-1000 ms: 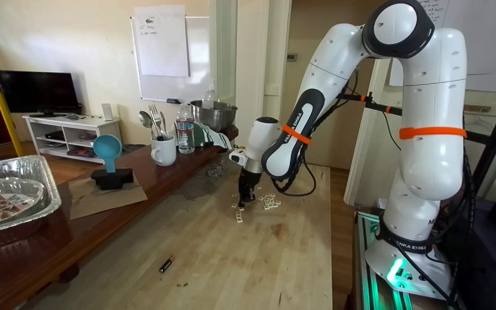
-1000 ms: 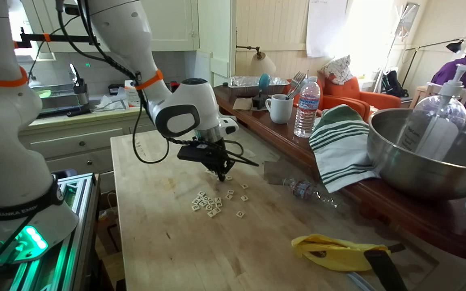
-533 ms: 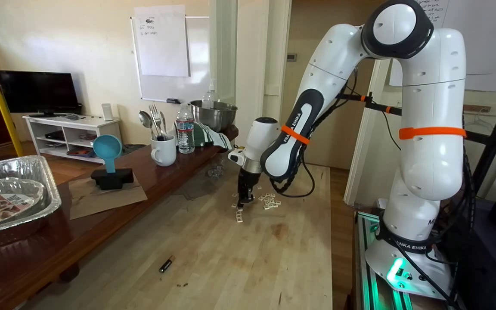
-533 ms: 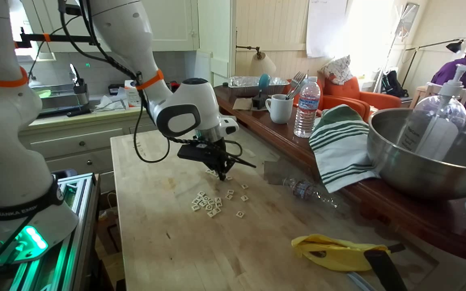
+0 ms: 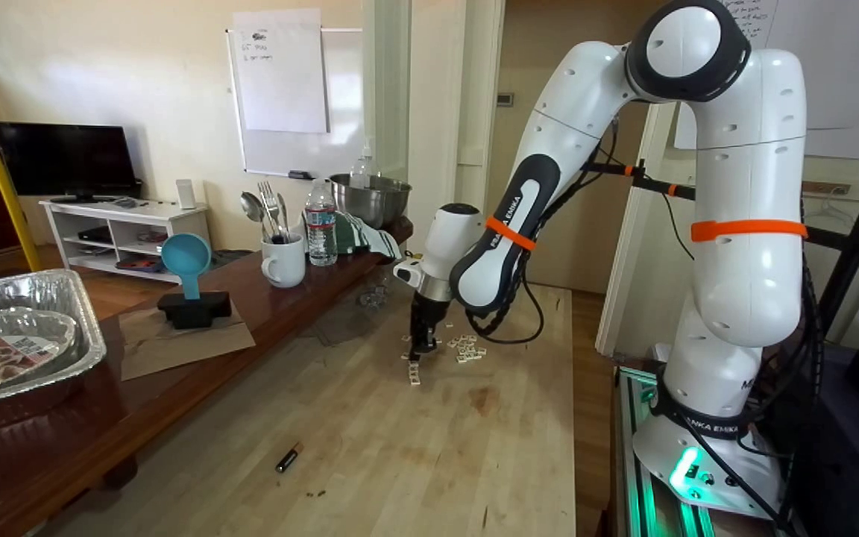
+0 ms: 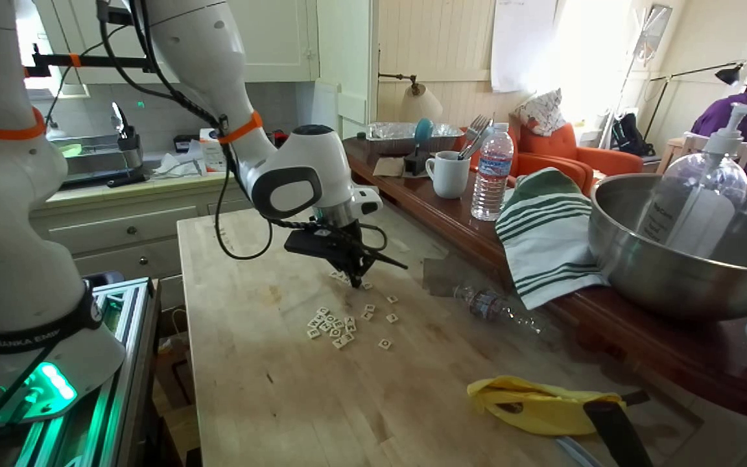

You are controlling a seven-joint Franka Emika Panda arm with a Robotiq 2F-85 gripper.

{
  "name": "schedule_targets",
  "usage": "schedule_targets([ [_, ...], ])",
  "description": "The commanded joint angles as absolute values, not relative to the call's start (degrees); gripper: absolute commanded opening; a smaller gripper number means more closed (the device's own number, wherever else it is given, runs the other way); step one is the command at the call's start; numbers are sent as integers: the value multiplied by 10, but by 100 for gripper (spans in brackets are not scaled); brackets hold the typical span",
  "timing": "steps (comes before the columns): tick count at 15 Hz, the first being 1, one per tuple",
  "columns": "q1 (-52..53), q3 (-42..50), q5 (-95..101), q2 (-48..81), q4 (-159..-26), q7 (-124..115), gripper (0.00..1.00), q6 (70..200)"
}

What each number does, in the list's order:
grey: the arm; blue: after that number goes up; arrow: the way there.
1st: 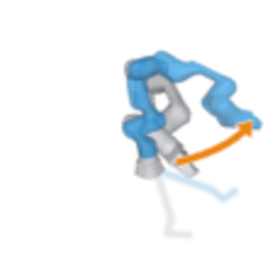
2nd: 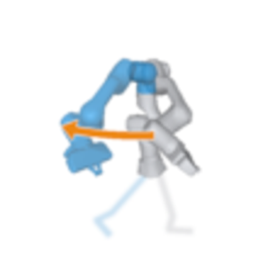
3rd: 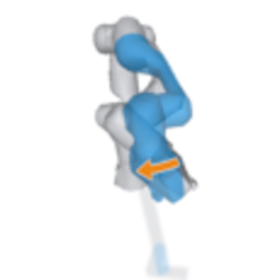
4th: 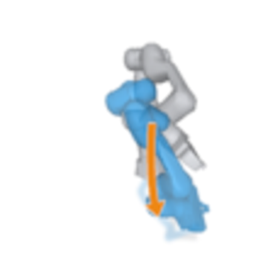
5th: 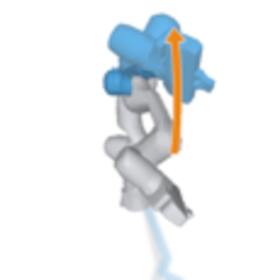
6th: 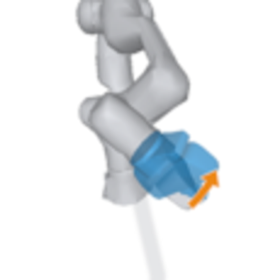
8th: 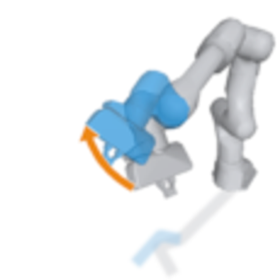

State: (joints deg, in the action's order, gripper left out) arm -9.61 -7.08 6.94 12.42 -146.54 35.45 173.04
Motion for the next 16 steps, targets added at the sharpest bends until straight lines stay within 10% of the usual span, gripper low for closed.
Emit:
schedule_targets([
  [1,-96,-81,59,149,-1456,341,0,1715],
  [16,-112,-108,1,115,-1467,319,0,1714],
])
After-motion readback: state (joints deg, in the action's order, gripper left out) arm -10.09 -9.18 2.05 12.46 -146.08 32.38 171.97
